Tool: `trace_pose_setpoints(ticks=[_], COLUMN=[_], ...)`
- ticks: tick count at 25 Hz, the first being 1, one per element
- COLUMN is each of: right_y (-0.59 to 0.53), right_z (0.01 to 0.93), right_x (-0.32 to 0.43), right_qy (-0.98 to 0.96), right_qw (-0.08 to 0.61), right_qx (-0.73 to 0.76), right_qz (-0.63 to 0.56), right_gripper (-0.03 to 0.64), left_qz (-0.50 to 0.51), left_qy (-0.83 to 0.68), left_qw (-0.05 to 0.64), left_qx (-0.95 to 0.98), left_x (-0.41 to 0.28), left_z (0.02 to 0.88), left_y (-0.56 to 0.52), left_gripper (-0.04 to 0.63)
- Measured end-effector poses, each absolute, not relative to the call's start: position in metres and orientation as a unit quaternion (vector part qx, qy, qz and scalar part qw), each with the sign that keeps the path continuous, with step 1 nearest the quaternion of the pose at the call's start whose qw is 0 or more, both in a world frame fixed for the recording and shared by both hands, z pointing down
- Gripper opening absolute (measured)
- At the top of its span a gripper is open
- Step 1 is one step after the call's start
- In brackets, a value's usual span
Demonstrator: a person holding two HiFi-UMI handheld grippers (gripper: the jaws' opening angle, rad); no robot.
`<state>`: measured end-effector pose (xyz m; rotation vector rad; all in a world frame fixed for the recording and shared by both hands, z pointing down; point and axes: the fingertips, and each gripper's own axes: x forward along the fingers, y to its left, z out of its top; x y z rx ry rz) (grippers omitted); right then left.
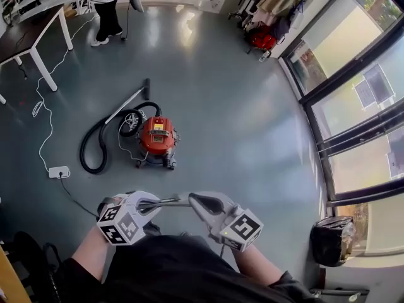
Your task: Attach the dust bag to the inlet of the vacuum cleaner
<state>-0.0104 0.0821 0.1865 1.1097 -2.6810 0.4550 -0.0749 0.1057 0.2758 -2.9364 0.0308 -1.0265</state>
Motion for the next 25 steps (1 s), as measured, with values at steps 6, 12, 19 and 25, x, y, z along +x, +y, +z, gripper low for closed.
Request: trace_pose_setpoints(ticks=[6, 12, 19, 25], right_y=[0.059, 0.04, 0.022, -0.004], right_z=[0.192, 0.202, 0.218, 0.228], right_x=[-0.025, -0.022, 0.015, 0.055], right_qy=[-0.902, -0.902, -0.912, -0.925], right_qw=[0.119, 0.121, 0.113, 0.101], right_qx=[0.385, 0.379, 0.349, 0.318], right_qz=[0.156, 0.167, 0.181, 0.183], right_gripper=[-0.008, -0.008, -0.008, -0.008], left_qz=[-0.324, -0.332, -0.339, -0.337], left_qy=[-0.007, -0.011, 0.008, 0.033], left_qw=[0.006, -0.002, 0.016, 0.03], left_qx=[-0.946, -0.943, -0.941, -0.941], left_x=[-0.09, -0.087, -0.053, -0.02], left_z=[0.286, 0.297, 0.306, 0.318], left_y=[0.09, 0.08, 0.068, 0.056], left_gripper=[0.043, 0.043, 0.043, 0.043])
